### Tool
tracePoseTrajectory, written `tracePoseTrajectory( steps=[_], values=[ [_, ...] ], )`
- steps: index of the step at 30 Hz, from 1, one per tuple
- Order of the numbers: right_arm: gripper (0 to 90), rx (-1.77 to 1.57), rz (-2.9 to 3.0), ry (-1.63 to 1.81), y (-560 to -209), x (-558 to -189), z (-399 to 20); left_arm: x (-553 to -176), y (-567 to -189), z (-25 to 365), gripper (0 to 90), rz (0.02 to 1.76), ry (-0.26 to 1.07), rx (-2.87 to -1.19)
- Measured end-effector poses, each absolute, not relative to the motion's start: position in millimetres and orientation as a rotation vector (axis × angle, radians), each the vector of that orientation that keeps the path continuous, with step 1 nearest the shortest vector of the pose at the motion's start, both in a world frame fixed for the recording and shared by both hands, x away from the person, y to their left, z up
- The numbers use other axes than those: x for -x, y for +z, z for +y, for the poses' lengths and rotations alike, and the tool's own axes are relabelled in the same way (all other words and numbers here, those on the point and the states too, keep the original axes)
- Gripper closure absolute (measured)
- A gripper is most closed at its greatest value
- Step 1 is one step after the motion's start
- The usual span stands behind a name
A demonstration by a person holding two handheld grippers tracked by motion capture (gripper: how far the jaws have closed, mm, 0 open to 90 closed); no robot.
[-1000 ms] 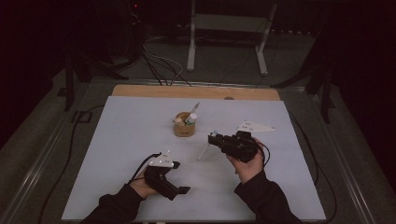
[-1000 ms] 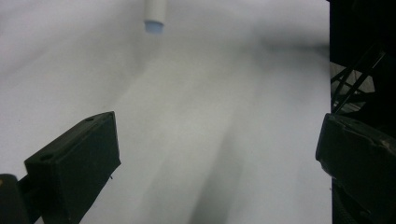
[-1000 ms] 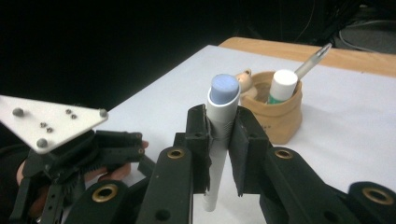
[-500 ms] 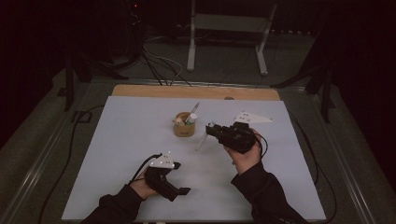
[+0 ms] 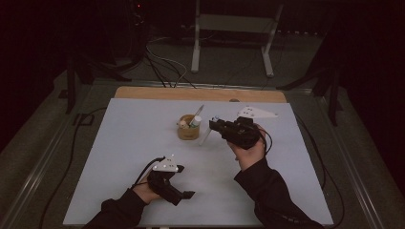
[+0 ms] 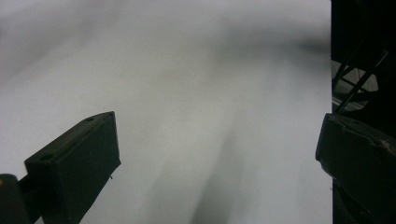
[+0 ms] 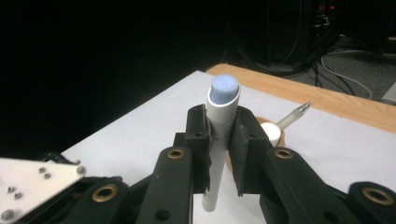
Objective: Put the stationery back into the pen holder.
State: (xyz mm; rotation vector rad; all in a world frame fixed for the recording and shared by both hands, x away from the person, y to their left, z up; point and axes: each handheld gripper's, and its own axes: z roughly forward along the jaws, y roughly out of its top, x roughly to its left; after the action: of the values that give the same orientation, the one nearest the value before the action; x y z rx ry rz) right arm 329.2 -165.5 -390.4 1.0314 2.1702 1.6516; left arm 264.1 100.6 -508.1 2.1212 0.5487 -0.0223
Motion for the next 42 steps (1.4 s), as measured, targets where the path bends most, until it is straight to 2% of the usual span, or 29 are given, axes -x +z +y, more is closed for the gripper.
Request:
tracePoseTrajectory(
  steps=[18, 42],
  values=[
    [78.2, -1.018, 2.113, 1.630, -369, -353, -157, -263, -508, 100, 0.5, 0.543, -0.025, -2.119],
    [78.2, -1.037, 2.064, 1.609, -365, -375, -143, -261, -507, 100, 0.5, 0.533, -0.033, -2.120]
  ],
)
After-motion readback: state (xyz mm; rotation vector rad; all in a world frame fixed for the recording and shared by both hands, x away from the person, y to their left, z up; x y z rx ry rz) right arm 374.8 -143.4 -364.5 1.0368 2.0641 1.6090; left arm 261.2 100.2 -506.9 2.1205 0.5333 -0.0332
